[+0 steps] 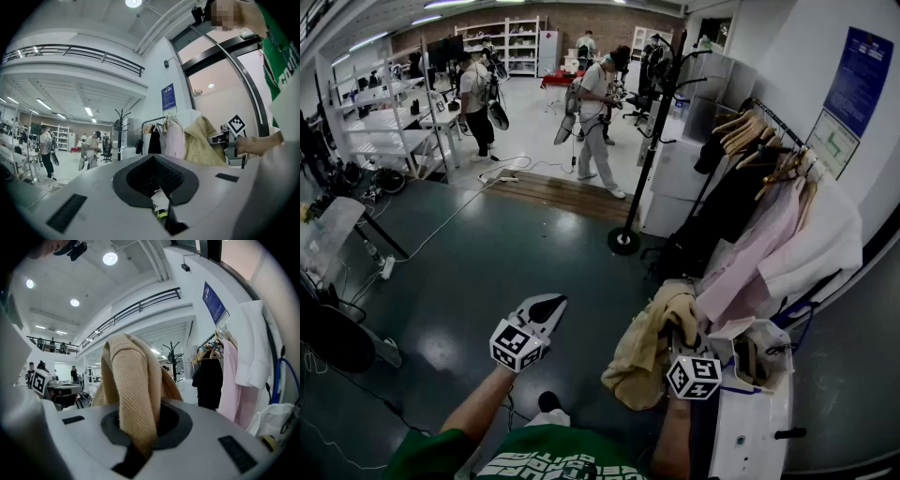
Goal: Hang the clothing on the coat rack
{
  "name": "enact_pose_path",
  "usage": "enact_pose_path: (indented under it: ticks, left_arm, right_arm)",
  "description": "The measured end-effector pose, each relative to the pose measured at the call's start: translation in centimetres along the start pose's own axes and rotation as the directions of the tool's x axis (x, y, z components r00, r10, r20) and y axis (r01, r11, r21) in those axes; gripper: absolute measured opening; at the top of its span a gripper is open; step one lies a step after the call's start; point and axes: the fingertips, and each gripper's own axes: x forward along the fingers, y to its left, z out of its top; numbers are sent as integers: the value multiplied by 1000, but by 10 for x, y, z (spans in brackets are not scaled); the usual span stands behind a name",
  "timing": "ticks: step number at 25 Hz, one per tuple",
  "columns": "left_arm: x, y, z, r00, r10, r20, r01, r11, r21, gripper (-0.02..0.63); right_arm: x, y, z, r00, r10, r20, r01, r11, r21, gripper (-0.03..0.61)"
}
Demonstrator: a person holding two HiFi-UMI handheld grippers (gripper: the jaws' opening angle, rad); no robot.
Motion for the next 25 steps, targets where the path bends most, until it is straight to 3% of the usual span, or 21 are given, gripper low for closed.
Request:
enact_pose_path:
  ticks: [25]
  left_arm:
    - [6,144,2,999,-34,35,35,999,-29,5]
  right_arm:
    - [118,38,29,997,-78,11,78,997,-13,41]
